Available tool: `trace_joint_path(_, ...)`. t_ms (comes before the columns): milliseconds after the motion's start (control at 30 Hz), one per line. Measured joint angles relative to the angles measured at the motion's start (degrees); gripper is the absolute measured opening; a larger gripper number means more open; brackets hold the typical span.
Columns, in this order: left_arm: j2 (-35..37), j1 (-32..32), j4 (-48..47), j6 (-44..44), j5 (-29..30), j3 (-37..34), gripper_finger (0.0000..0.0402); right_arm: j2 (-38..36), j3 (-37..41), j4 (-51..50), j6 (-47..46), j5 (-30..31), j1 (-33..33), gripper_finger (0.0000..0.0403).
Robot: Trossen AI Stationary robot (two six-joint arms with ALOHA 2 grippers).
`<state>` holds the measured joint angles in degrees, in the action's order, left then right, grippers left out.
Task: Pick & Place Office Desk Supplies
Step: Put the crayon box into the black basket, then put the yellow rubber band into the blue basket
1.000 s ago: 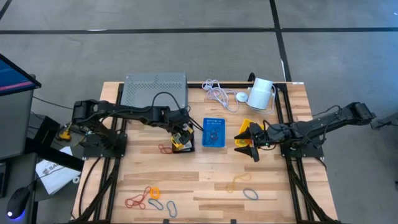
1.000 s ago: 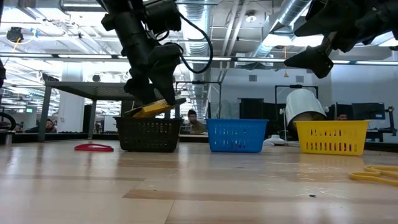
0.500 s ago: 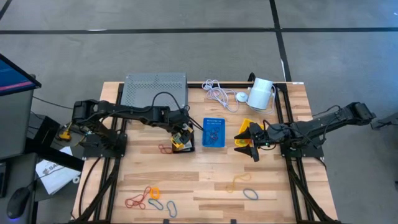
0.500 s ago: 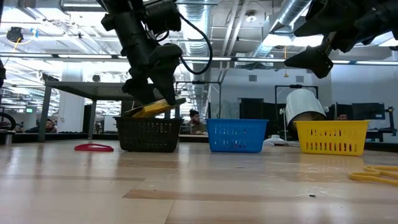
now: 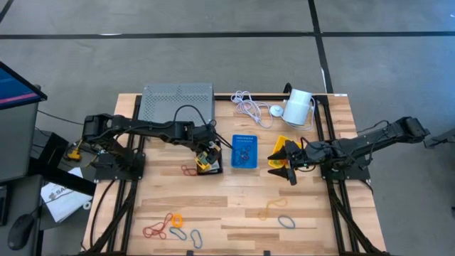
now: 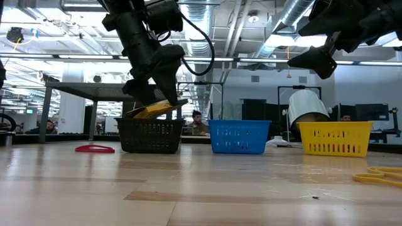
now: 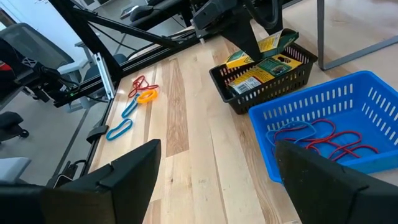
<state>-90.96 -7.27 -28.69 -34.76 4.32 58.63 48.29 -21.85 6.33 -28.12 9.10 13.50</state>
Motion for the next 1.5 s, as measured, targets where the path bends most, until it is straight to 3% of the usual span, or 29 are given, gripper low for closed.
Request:
trace_joint_path(833,0.8,-0.5,3.2,0.0,-1.6,-0.1,0.0399,0.0,0.0,0.4,0.0,-0.2,0.0,0.0309)
trace_joint_path(1133,12.3,-2.9,4.6,4.1,-6.0,-0.2,0.0398,-7.0,0.0,-2.5,-0.1,-0.2,-0.1,0.0309)
trace_joint_path(1333,20.5,4.6,11.9,10.3,-6.7,-4.6,0.0396,-12.0,0.0,-6.3,-0.4,-0.8,0.3,0.0309)
trace_joint_path(1500,23.3,13.6,29.1,10.2,-6.7,-12.3,0.0399,-13.1,-5.1,-16.0,-1.5,-3.6,2.3,0.0308)
